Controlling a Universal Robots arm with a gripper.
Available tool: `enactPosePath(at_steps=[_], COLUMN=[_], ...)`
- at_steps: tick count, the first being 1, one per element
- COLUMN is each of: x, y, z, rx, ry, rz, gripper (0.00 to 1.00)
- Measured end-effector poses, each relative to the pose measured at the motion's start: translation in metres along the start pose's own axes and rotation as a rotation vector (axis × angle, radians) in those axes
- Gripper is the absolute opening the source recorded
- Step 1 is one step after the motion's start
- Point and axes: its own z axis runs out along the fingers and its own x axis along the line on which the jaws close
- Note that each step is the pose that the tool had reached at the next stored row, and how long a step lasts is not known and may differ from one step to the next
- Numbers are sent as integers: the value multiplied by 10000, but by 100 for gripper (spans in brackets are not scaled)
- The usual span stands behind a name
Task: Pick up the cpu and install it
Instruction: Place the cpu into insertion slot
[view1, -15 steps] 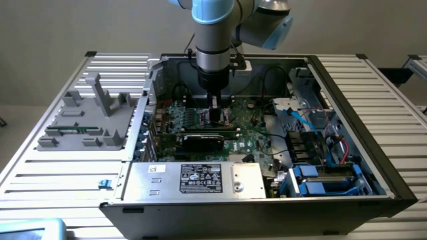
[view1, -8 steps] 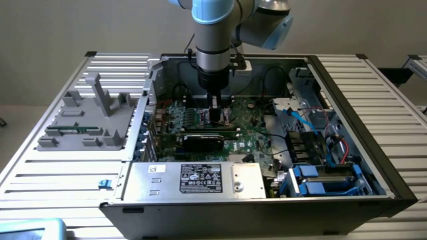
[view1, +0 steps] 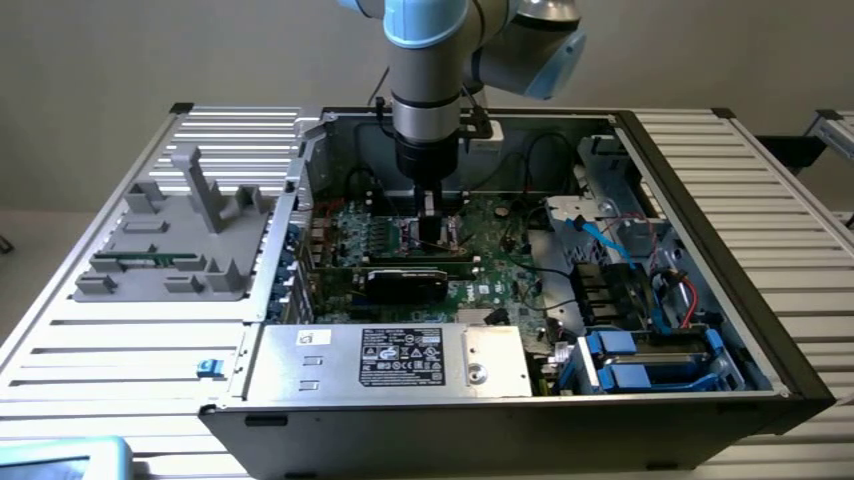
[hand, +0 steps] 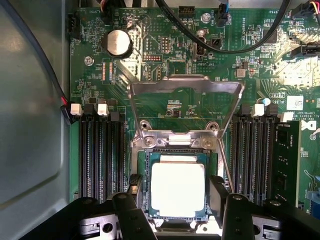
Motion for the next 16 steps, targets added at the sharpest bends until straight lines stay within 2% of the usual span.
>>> enactPosePath(at_steps=[6, 16], x=[3, 5], y=[0, 7], z=[-6, -160], rx=[2, 1], ry=[0, 2], rz=[-1, 0], gripper=[63, 63])
